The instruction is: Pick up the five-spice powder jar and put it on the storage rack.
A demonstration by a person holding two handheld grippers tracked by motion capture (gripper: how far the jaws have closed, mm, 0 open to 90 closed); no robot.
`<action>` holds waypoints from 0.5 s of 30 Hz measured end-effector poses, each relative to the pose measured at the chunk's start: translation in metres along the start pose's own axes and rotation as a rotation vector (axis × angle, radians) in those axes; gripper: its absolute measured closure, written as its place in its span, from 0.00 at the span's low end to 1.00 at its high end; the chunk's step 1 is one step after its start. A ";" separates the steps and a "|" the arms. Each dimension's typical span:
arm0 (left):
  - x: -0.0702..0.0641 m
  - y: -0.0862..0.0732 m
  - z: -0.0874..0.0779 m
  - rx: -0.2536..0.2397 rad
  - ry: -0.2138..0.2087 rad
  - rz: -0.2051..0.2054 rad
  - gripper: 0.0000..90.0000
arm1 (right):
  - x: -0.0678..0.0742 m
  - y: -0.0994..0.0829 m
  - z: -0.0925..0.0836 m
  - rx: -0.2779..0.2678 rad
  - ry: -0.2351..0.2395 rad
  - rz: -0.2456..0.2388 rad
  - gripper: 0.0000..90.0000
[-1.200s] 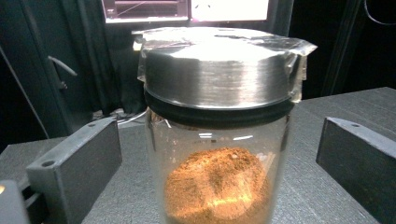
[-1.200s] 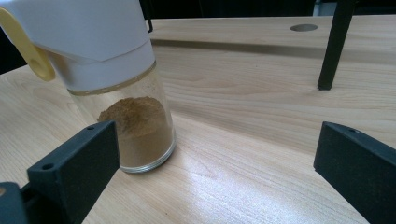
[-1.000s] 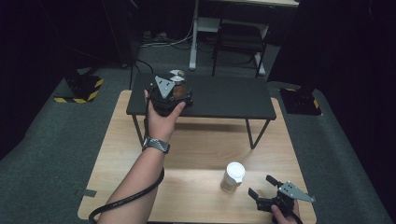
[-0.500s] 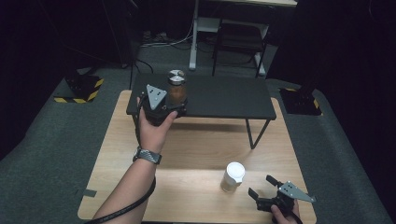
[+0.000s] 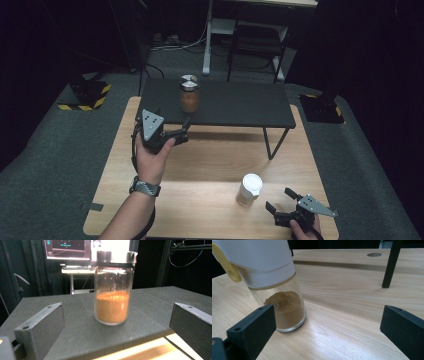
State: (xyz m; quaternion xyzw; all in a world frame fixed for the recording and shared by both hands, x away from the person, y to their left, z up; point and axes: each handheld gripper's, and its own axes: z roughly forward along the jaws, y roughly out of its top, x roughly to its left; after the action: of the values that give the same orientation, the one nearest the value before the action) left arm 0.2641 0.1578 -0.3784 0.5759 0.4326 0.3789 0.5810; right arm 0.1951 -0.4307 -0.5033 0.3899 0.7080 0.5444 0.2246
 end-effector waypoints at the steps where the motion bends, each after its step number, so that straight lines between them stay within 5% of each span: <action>1: 0.002 -0.006 -0.008 -0.004 -0.006 0.004 0.01 | 0.000 0.000 0.000 0.000 0.000 0.001 0.00; 7: 0.005 -0.021 -0.027 -0.004 -0.008 0.026 0.01 | 0.000 0.001 0.000 0.004 0.001 -0.003 0.00; 15: 0.010 -0.049 -0.055 -0.022 -0.072 0.046 0.01 | 0.002 0.001 0.001 0.005 -0.003 -0.008 0.00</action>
State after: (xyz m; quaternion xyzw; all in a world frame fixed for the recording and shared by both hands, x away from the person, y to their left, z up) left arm 0.2128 0.1839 -0.4258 0.5924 0.3939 0.3758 0.5939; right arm 0.1946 -0.4286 -0.5024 0.3884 0.7106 0.5410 0.2269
